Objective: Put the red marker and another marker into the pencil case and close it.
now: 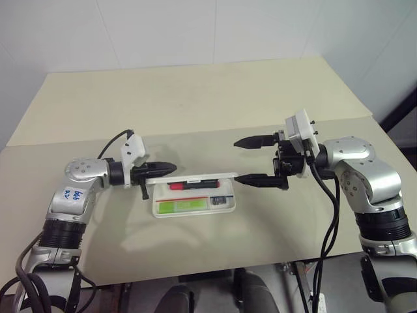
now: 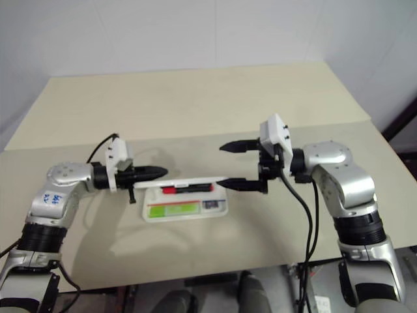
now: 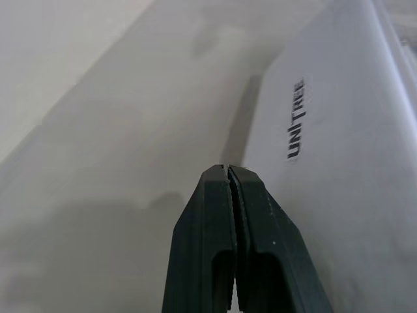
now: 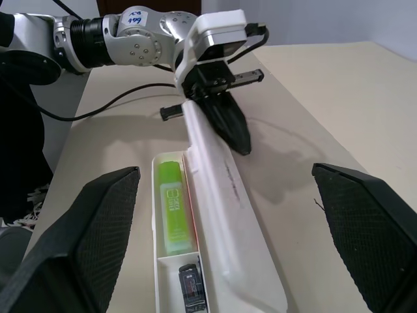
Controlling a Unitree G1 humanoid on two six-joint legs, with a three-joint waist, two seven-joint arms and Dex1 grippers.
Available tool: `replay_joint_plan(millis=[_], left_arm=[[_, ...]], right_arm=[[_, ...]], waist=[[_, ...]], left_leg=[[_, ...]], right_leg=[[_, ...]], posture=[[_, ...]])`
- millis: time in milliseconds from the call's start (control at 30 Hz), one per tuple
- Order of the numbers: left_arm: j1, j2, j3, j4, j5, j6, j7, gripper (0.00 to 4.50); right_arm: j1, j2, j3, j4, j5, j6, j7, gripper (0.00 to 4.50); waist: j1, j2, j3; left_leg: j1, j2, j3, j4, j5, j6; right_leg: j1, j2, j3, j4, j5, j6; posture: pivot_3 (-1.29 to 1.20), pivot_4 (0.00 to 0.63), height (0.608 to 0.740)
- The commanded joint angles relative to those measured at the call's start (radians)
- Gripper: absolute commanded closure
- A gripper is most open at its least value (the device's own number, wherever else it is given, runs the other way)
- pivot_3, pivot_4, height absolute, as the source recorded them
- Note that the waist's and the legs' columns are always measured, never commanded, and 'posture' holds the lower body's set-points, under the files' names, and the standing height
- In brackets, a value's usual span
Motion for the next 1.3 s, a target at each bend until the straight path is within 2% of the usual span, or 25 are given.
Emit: replay_joint_plan(millis=[33,367,633,767,1133,1300], left_arm=[[-0.013,0.013,-0.017,-0.059,-0.004,-0.016,-0.043,4.46],[0.023,0.07,-0.088,-0.15,0.006,-0.005,-0.165,4.46],[0.026,0.088,-0.102,-0.136,0.026,-0.03,-0.189,4.46],[-0.006,0.065,-0.129,-0.104,0.06,-0.043,-0.171,4.46],[-0.115,-0.082,-0.206,-0.021,0.119,-0.064,-0.115,4.46],[-0.101,-0.084,-0.239,-0.053,0.124,-0.057,-0.152,4.46]], right_arm=[[0.002,-0.003,-0.019,-0.037,0.017,-0.002,-0.007,0.0],[0.014,-0.006,-0.023,-0.052,0.018,0.005,-0.027,0.0],[0.024,-0.007,-0.025,-0.061,0.021,0.007,-0.04,0.0],[0.027,-0.006,-0.024,-0.065,0.021,0.006,-0.047,0.0],[0.053,-0.023,-0.029,-0.098,0.028,0.019,-0.05,0.0],[0.056,-0.025,-0.032,-0.101,0.028,0.02,-0.053,0.0]], waist=[[0.0,0.0,0.0],[0.0,0.0,0.0],[-0.001,0.0,0.0],[0.001,0.0,0.0],[0.003,0.0,0.0],[0.0,0.0,0.0]], left_leg=[[0.0,0.0,0.0,0.0,0.0,0.0],[-0.001,0.0,0.0,0.0,0.0,0.0],[0.0,0.0,0.0,0.001,0.0,0.001],[0.0,0.0,0.001,0.001,0.0,0.001],[-0.001,0.0,0.003,0.003,-0.001,0.001],[-0.001,0.0,0.003,0.003,0.0,0.001]], right_leg=[[0.0,0.0,0.0,0.0,0.0,0.0],[0.001,0.0,-0.001,-0.001,0.0,0.0],[0.001,0.0,0.0,0.0,0.0,0.0],[0.001,0.0,0.0,0.0,0.0,0.0],[0.002,0.0,-0.001,0.0,0.0,0.0],[0.002,0.0,-0.001,0.0,0.001,0.0]], posture=[[0.0,0.15,0.74],[0.0,0.15,0.74],[0.0,0.15,0.74],[0.0,0.15,0.74],[0.0,0.15,0.74],[0.0,0.15,0.74]])
